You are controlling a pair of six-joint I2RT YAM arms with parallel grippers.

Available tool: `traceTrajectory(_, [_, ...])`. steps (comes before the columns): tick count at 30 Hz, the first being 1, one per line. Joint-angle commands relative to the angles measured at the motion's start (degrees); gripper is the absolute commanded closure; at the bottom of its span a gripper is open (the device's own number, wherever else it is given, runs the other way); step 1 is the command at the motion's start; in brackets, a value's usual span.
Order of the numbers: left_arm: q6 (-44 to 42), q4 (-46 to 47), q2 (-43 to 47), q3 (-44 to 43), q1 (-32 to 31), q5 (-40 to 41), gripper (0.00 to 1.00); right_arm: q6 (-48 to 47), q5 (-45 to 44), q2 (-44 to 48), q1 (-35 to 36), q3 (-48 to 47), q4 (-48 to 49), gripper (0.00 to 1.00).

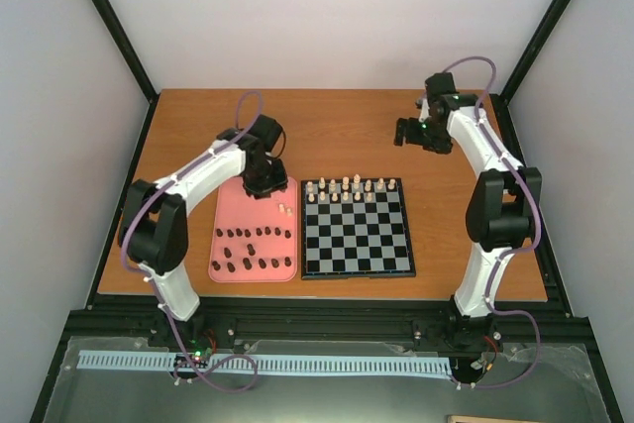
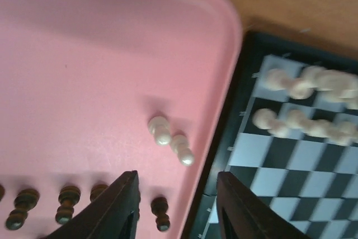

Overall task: Set up the chess pieces on the board
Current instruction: Pick up the chess piece from the storage box.

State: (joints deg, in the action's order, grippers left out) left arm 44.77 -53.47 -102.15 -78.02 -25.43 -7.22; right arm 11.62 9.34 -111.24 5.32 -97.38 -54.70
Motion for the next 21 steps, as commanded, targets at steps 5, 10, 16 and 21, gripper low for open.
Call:
traceTrajectory(5, [-1.4,-3.4,11.9,-1.8,7.6,2.2,0.50,0.2,-2.2,3.2,14.9,-9.6,-4.9,0.00])
traceTrajectory(10, [-4.4,-5.3,18.4,2.1,15.3,3.1,0.35,1.0,0.0,1.2,25.3,-13.4,-4.9,0.00])
traceTrajectory(16, [-6.1,-5.6,27.2,6.1,21.7,5.3,0.14,-0.3,1.5,-4.2,35.1,-17.8,-6.0,0.01])
traceTrajectory(21, [-6.5,-6.6,31.3,6.1,23.4,7.8,0.02,-1.2,2.8,-10.4,41.0,-22.1,-7.1,0.03])
